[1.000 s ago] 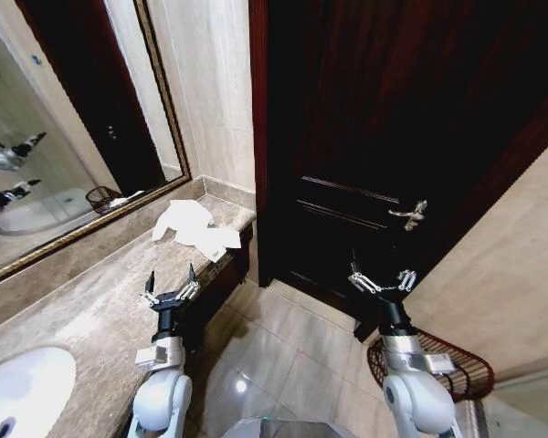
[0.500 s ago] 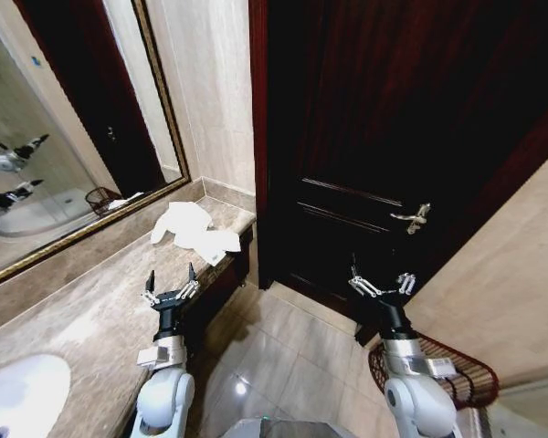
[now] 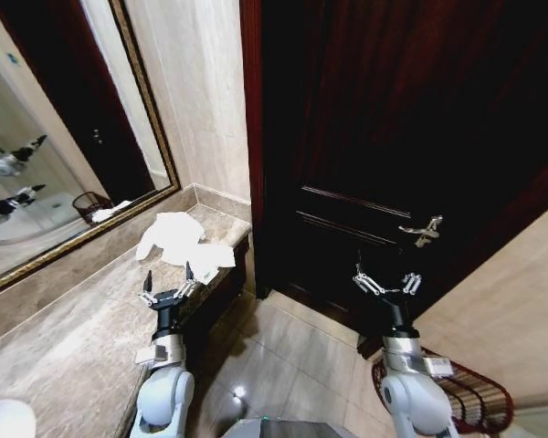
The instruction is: Discard the used towel into the hamper.
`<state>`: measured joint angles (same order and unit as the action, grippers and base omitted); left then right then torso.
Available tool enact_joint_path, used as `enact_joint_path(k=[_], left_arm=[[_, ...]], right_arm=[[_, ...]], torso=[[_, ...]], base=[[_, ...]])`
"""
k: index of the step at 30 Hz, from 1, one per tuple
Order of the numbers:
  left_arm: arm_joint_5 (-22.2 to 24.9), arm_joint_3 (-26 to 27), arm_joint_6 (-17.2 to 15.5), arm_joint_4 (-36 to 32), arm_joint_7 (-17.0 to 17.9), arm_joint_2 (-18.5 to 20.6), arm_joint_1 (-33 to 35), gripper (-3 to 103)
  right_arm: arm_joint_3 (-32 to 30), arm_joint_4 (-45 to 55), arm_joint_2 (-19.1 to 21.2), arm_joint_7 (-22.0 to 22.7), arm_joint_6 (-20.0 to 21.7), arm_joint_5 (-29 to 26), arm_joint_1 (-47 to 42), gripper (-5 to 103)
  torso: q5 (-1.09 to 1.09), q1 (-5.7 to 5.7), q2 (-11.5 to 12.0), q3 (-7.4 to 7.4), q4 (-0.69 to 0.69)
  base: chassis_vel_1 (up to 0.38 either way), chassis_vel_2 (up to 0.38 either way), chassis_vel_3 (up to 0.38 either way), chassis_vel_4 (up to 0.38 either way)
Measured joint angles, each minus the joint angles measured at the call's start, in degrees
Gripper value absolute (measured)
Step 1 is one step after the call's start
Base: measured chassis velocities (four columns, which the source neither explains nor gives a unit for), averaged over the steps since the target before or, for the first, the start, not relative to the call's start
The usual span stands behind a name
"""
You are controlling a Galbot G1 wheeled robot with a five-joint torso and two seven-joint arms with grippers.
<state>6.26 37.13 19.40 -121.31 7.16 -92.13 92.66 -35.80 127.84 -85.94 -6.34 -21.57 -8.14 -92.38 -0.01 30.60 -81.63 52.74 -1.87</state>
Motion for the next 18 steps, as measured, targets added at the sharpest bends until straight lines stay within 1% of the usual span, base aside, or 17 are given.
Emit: enact_joint_path(k=[7, 12, 14, 15, 18], left_arm=[[0.1, 0.2, 0.1, 0.0, 0.0, 0.0, 0.0, 100], [0.5, 0.2, 0.2, 0.3, -0.1, 0.0, -0.1, 100], [0.6, 0.2, 0.1, 0.5, -0.1, 0.0, -0.5, 100], [0.6, 0.2, 0.1, 0.5, -0.1, 0.0, -0.5, 100], [0.7, 0.6, -2.8, 0.5, 1.3, 0.0, -1.2, 100]], right_arm=[[0.1, -0.1, 0.0, -1.0, -0.1, -0.7, 0.2, 100], [0.2, -0.8, -0.3, -0.5, -0.5, -0.2, 0.1, 100], [0.8, -1.0, -0.4, 2.7, -1.3, 0.3, 0.3, 100], [0.8, -1.0, -0.4, 2.7, -1.3, 0.3, 0.3, 100], [0.7, -0.8, -0.3, 3.1, -0.9, 1.0, 0.2, 100]], torso=[[0.00, 0.00, 0.0, 0.00, 0.01], [0.00, 0.02, 0.0, 0.00, 0.00], [0.02, 0.06, 0.0, 0.02, 0.01], [0.02, 0.06, 0.0, 0.02, 0.01], [0.01, 0.11, 0.0, 0.03, -0.01]], base=[[-0.019, 0.007, 0.008, -0.014], [-0.107, 0.109, 0.116, -0.098], [-0.133, 0.131, 0.150, -0.129], [-0.128, 0.137, 0.150, -0.124], [-0.109, 0.095, 0.106, -0.096]])
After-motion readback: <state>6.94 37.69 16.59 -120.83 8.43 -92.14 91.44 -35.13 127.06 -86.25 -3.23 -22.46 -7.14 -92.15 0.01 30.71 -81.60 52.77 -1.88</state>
